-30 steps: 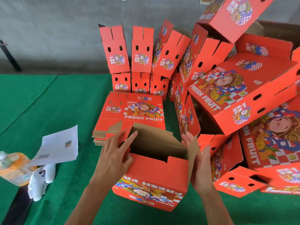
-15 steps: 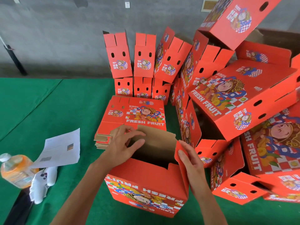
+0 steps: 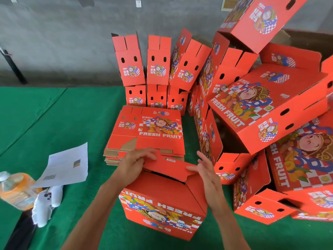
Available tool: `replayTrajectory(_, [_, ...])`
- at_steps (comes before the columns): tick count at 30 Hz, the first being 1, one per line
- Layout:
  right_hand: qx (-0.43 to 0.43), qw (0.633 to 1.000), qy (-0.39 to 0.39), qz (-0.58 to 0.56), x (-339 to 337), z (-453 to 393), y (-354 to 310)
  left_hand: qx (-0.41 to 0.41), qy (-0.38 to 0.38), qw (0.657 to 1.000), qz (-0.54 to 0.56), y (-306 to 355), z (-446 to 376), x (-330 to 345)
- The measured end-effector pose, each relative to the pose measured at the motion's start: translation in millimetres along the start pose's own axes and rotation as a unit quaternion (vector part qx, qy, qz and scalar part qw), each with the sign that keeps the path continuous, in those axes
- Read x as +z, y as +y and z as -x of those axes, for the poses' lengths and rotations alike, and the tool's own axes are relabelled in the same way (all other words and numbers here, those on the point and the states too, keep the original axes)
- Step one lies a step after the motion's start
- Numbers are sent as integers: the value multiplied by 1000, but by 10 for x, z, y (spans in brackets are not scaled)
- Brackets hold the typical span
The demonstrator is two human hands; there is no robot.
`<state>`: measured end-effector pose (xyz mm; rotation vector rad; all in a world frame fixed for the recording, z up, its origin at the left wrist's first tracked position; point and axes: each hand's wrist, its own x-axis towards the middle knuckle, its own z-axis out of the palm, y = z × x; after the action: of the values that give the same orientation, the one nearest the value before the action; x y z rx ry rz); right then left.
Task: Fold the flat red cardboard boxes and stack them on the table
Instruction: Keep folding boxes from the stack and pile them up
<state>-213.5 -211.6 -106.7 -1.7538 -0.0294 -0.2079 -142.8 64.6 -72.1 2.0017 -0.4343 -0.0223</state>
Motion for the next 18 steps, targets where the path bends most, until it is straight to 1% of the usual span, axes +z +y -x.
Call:
replayTrajectory(2, [6,999,-13,30,-37,-13,8,-29,-41,998,32,49,29,-52])
replayTrajectory(3, [12,998,-31,52,-63,-19,-5,-32,-55,998,13,71,39,-59])
replayTrajectory(5, [28,993,-63,100,-124,-19,-20,-39,-87,989,-115,93,41,-47])
replayTrajectory(6, [39,989,-68,122,-136,-24,-39,-45,-110,975,-189,91,34,-26])
replayTrajectory(7, [49,986,-68,142,-132,-36,-50,-49,-125,961,-241,92,21,5])
replayTrajectory(9, [56,974,-66,211,-92,-75,-91,-58,-120,944,-302,89,-17,99])
replayTrajectory(12, [50,939,-64,334,-35,-172,-151,-62,-68,916,-390,52,-62,238])
replayTrajectory(13, [50,931,-61,356,-28,-194,-155,-59,-55,909,-409,42,-62,268])
replayTrajectory(14, [55,929,-58,362,-26,-212,-159,-52,-45,907,-416,24,-64,280])
replayTrajectory(15, [62,935,-49,345,-19,-219,-161,-45,-37,910,-411,13,-71,272])
replayTrajectory(16, [72,950,-31,301,-10,-203,-170,-47,-32,917,-394,12,-70,254])
replayTrajectory(18, [83,981,47,168,-13,-153,-106,-71,-26,921,-383,13,-67,232])
